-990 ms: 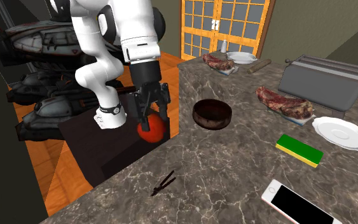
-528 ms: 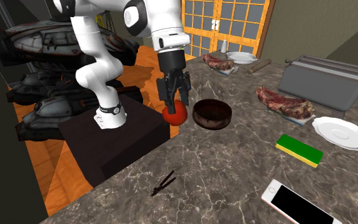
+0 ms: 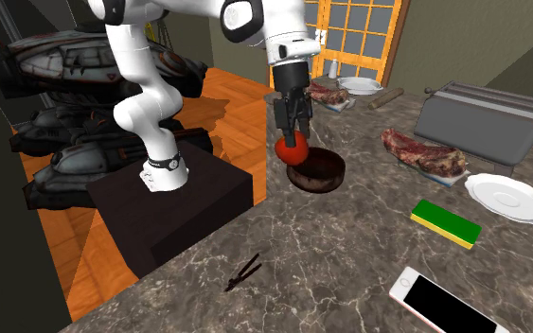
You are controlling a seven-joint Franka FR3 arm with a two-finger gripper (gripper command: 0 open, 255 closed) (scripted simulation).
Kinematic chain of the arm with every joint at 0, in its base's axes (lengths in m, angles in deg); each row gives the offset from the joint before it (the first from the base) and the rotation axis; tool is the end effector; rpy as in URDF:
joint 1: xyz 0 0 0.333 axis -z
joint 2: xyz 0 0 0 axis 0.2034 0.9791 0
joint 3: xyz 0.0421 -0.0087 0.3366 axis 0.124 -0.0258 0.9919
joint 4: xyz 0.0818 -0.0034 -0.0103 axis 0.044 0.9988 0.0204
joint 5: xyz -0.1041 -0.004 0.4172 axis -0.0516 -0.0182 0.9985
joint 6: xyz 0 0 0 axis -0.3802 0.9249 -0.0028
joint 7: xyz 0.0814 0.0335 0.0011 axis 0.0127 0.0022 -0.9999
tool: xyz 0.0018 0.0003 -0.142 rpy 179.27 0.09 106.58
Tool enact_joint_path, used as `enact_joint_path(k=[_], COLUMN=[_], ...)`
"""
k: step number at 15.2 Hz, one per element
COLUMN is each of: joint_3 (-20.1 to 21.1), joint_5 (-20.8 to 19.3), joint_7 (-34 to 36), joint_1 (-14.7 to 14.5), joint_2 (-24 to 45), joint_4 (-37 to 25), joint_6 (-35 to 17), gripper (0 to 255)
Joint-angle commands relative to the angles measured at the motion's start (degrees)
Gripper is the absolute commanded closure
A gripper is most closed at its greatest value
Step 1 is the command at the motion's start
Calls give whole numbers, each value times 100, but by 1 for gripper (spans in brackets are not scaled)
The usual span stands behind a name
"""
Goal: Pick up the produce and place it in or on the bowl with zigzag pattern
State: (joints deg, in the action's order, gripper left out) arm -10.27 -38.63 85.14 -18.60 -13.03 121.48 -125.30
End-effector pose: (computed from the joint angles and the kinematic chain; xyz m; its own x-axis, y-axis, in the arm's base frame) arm 0.6021 0.0447 0.5370 0.9352 0.2099 0.2854 0.1485 -0.9636 0.2224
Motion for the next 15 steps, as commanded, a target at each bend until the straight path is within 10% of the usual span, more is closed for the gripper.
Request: enact_joint_path(k=[1, 15], joint_3=[171, 739], joint_5=[-67, -423], joint_7=[309, 1519], joint_1=[-126, -615], joint_2=[62, 705], joint_4=[-153, -597], joint_6=[155, 250], gripper=[255, 255])
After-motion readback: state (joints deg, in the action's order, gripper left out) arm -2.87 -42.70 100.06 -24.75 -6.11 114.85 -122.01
